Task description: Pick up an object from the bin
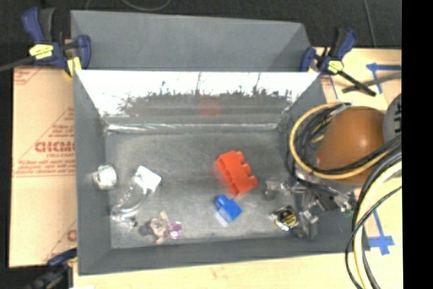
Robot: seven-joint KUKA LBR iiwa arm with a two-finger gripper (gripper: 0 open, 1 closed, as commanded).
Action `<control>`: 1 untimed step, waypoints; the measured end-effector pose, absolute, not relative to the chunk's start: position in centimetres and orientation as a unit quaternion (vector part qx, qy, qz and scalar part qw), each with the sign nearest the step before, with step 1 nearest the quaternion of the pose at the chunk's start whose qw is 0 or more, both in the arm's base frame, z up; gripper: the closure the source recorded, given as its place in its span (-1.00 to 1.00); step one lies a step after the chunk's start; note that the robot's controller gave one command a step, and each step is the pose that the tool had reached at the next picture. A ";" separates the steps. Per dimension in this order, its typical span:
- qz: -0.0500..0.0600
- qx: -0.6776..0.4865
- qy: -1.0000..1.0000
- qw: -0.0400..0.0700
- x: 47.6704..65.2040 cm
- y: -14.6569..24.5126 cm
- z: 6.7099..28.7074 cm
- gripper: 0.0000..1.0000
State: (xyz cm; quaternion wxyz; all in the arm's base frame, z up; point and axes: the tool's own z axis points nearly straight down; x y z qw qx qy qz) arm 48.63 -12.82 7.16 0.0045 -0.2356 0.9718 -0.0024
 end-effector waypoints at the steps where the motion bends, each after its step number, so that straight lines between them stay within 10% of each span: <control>1: -0.003 -0.215 0.977 0.007 48.2 -11.7 7.3 -1.00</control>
Offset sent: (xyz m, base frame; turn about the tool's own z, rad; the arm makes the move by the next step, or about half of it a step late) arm -0.0094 0.0126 -0.0016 0.0435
